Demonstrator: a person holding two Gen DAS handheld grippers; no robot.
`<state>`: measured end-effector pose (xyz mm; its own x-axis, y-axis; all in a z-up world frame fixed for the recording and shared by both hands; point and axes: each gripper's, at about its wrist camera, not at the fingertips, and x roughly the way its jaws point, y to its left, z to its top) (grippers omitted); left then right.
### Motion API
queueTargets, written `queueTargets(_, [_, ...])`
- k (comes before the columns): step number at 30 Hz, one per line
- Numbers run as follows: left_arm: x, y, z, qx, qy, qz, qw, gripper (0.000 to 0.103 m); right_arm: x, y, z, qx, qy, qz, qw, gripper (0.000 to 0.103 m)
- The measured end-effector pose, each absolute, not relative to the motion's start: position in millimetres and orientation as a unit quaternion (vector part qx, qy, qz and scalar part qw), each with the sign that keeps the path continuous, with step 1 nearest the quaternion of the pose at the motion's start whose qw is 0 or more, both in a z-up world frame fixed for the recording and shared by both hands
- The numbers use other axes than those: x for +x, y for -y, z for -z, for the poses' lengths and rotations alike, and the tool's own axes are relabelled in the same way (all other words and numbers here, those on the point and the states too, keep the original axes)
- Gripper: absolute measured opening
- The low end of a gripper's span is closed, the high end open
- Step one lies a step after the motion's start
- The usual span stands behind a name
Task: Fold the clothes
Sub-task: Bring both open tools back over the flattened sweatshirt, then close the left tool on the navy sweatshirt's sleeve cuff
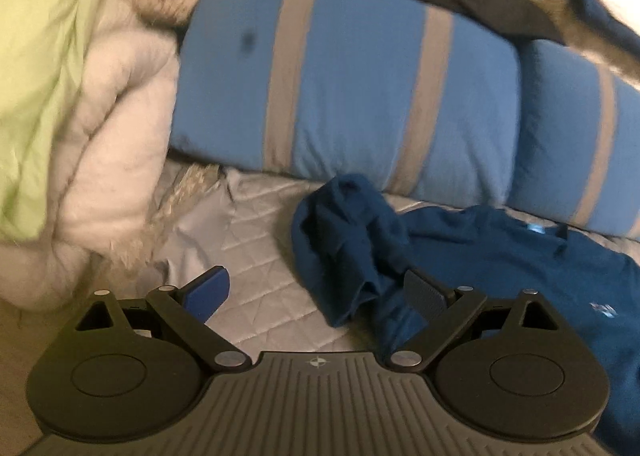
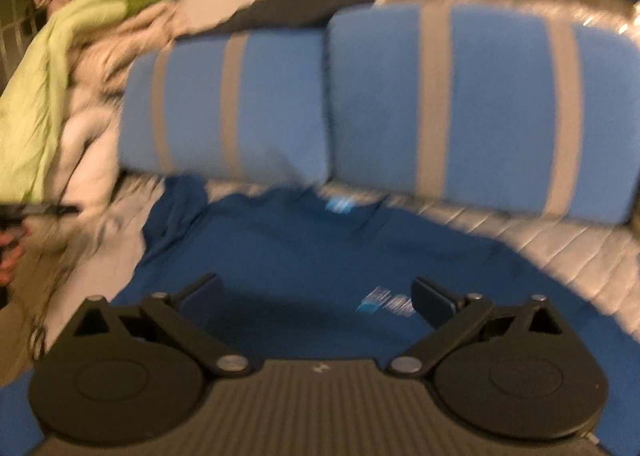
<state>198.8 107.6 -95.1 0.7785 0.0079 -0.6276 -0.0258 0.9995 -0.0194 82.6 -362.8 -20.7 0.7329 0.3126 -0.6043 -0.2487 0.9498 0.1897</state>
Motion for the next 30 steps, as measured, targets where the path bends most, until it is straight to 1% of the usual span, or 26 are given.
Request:
queueTargets(8, [240.8, -115.2, 140.7, -0.073, -0.332, 0.005, 0.940, 0.095, 78.9, 321.0, 80.1, 0.103, -0.351, -0.170, 0.915, 0.103])
queueTargets(14, [268.7, -113.2, 168.9, -0.105, -0.323, 0.015, 0.940, 0.091, 81.9, 314.7, 121.5, 0.171, -0.370, -0.186, 0.894, 0.103])
queueTargets(15, [272.4, -112.4, 172.7, -0.108, -0.322, 0.015, 0.940, 0.087, 83.1, 316.9, 125.8, 0.184, -0.375, -0.186, 0.889, 0.103])
queueTargets(17, [281.0, -110.0, 180.7, -0.111, -0.328, 0.022, 0.938, 0.066, 85.8, 322.4, 129.3, 0.207, -0.378, -0.189, 0.882, 0.103])
queueTargets(18, [285.2, -108.2, 185.0, -0.112, -0.337, 0.028, 0.934, 0.052, 86.7, 324.3, 130.0, 0.214, -0.376, -0.189, 0.881, 0.103])
queueTargets(19, [287.9, -106.6, 188.5, -0.113, -0.344, 0.034, 0.932, 0.046, 87.6, 326.1, 131.0, 0.221, -0.375, -0.189, 0.880, 0.103])
queueTargets(20, [290.0, -105.3, 191.6, -0.113, -0.349, 0.038, 0.930, 0.042, 88.6, 327.4, 132.4, 0.225, -0.377, -0.186, 0.879, 0.103])
queueTargets(22, [292.9, -103.5, 196.4, -0.115, -0.358, 0.045, 0.926, 0.023, 89.8, 329.4, 134.4, 0.231, -0.380, -0.181, 0.877, 0.103])
queueTargets(25, [289.5, -105.4, 192.4, -0.117, -0.359, 0.046, 0.925, 0.009, 89.7, 331.8, 134.1, 0.239, -0.376, -0.181, 0.877, 0.103])
queueTargets(30, [276.4, -114.8, 172.6, -0.099, -0.349, 0.042, 0.931, 0.008, 90.6, 333.7, 134.3, 0.246, -0.376, -0.184, 0.874, 0.103])
